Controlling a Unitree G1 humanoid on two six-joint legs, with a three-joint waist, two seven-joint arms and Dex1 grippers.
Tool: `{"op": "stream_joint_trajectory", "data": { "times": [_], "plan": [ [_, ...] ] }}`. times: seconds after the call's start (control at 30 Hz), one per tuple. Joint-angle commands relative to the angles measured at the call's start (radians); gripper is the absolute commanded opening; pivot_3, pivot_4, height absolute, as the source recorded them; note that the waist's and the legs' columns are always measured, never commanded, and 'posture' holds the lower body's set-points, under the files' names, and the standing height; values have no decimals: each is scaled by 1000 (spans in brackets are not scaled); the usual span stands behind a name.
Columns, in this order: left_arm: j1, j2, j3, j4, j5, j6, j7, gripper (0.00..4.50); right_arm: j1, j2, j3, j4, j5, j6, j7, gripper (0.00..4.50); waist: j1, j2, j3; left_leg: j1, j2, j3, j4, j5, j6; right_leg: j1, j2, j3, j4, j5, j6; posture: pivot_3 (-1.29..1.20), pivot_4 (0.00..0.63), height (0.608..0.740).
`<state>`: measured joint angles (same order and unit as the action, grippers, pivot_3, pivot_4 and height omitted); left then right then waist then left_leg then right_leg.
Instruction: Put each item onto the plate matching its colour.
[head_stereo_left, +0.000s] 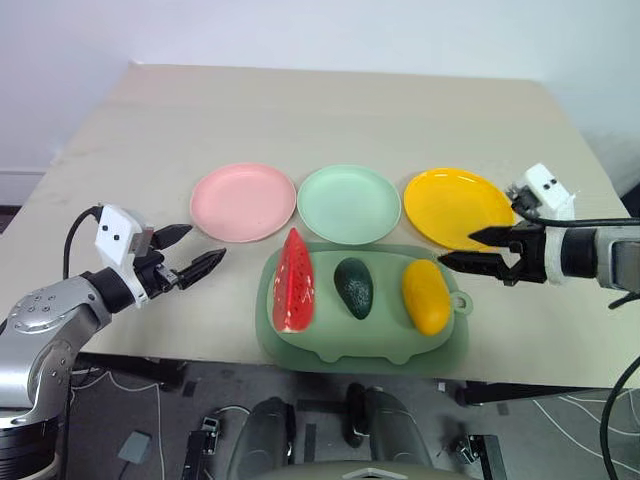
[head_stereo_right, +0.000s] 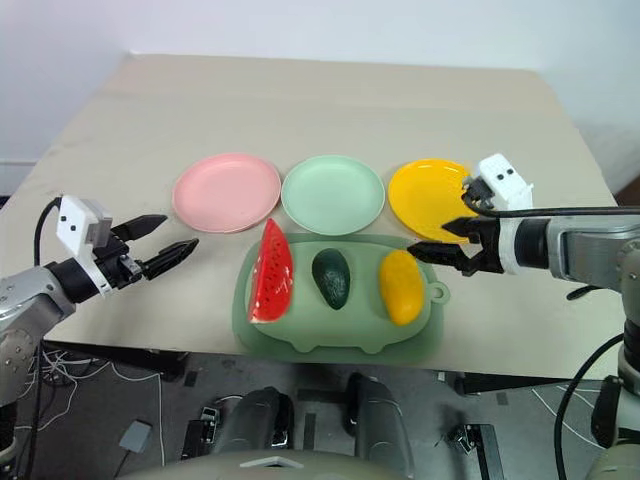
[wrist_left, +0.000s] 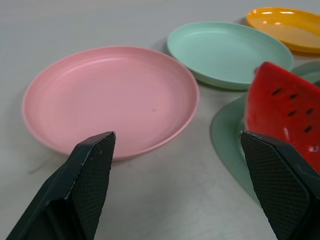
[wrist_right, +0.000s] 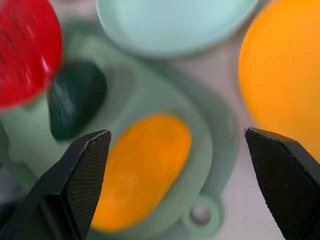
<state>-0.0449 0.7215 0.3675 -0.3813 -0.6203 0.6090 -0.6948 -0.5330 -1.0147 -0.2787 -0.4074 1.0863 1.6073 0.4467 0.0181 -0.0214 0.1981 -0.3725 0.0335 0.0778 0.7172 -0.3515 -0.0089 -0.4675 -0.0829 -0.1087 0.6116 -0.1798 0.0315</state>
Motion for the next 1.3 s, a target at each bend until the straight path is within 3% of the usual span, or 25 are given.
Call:
{"op": "stream_joint_trajectory", "data": {
  "times": [0.03,0.27,0.43,0.7,0.77,0.9,0.97,1.07,1.2,1.3],
  "plan": [
    [-33,-8,-17,-9,2,-29,-4,4159,-29,-40,21,32,175,7,-158,4500,-4,0,0,0,0,0,0,0,0,0,0,0,0,0,0,0,150,740],
    [-61,-17,-33,0,6,-30,5,4159,52,47,69,88,465,-41,-550,4500,-6,-1,-1,1,1,0,0,0,0,0,1,1,0,0,0,0,150,740],
    [-73,-23,-33,4,5,-31,17,4159,146,-49,242,90,852,-323,-884,4500,-4,-1,0,1,0,1,0,0,0,0,0,1,1,0,0,0,150,740],
    [-88,-30,-46,2,10,-29,28,4159,140,-62,426,54,864,-459,-1055,4500,-6,-1,-1,1,1,1,1,0,0,0,1,1,0,0,1,0,150,740],
    [-88,-28,-45,0,10,-29,29,4159,125,-60,448,39,824,-455,-1058,4500,-5,-2,-1,1,1,0,1,0,0,1,1,1,0,0,1,0,150,740],
    [-80,-22,-29,2,7,-29,27,4210,101,-75,450,21,795,-456,-1036,3649,-5,-2,-1,1,2,0,1,0,0,1,1,1,0,0,1,0,150,740],
    [-72,-20,-22,1,6,-30,25,4210,48,-85,420,4,757,-437,-941,3097,-5,-2,-1,1,2,0,1,0,0,0,1,1,0,0,1,0,150,740],
    [-66,-18,-16,3,7,-33,24,4210,-72,-96,371,31,706,-412,-778,3090,-7,-1,-1,1,2,1,0,0,0,-1,2,2,0,0,1,0,150,740],
    [-69,-22,-18,5,11,-36,25,4210,-268,-119,402,170,411,-379,-591,3090,-4,-1,-1,0,2,1,0,0,1,-2,2,2,0,0,0,0,150,740],
    [-78,-26,-26,12,18,-41,26,4210,-338,-129,522,246,86,-431,-441,3090,-1,-1,-1,-1,2,1,0,-1,1,-1,1,1,-1,0,0,0,150,740]
  ]
}}
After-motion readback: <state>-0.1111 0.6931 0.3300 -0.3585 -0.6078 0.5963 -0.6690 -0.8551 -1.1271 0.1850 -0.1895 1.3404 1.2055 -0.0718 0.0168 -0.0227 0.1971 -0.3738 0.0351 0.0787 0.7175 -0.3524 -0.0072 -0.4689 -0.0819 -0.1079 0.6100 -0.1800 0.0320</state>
